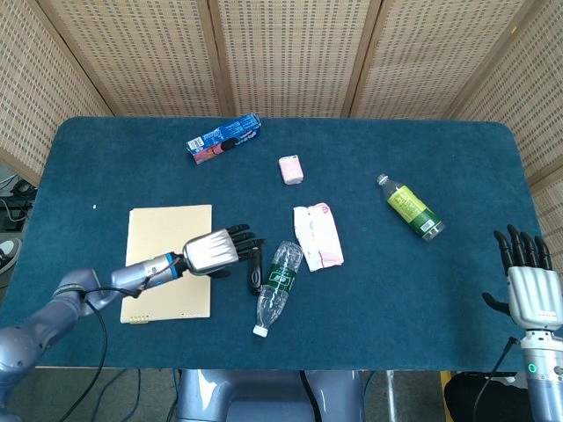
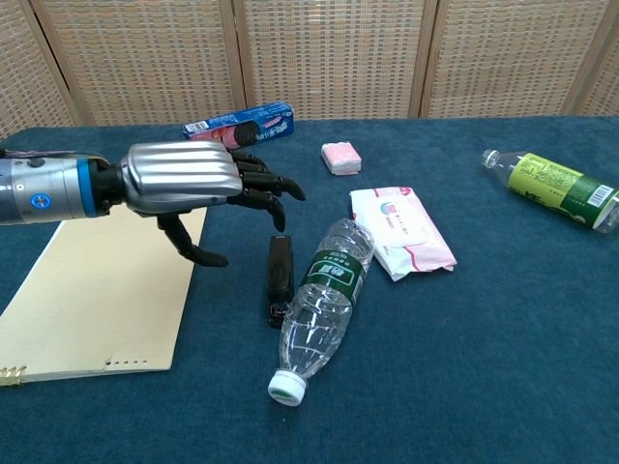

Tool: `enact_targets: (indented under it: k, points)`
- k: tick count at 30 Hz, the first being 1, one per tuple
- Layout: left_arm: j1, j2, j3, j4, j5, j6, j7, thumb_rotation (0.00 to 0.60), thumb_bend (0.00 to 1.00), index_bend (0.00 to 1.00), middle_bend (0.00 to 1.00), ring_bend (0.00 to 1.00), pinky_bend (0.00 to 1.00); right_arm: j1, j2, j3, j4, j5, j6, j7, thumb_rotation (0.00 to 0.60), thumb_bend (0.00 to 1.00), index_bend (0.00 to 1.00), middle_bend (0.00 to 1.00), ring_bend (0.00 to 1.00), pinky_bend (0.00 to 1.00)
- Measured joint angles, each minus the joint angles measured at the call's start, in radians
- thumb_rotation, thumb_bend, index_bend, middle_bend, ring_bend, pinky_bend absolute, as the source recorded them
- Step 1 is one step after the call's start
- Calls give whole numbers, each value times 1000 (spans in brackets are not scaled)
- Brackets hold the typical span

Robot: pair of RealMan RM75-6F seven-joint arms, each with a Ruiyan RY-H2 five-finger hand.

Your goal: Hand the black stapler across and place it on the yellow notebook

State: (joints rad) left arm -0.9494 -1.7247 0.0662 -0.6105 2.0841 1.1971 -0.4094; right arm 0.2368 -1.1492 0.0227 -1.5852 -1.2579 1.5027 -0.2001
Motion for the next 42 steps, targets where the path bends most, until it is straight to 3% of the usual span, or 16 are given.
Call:
enact_targets:
  k: [13, 42]
  points:
    - [-49, -132, 71, 168, -52, -3, -61, 600, 296, 300, 149, 221, 205, -23, 2, 34, 6, -18, -23, 28, 600, 0, 0, 0, 0, 0]
    - [-77, -233, 152, 259, -133, -44, -74, 600, 296, 324, 239, 294, 240, -50, 14, 80, 1, -46, -66, 81, 600, 0, 0, 0, 0, 0]
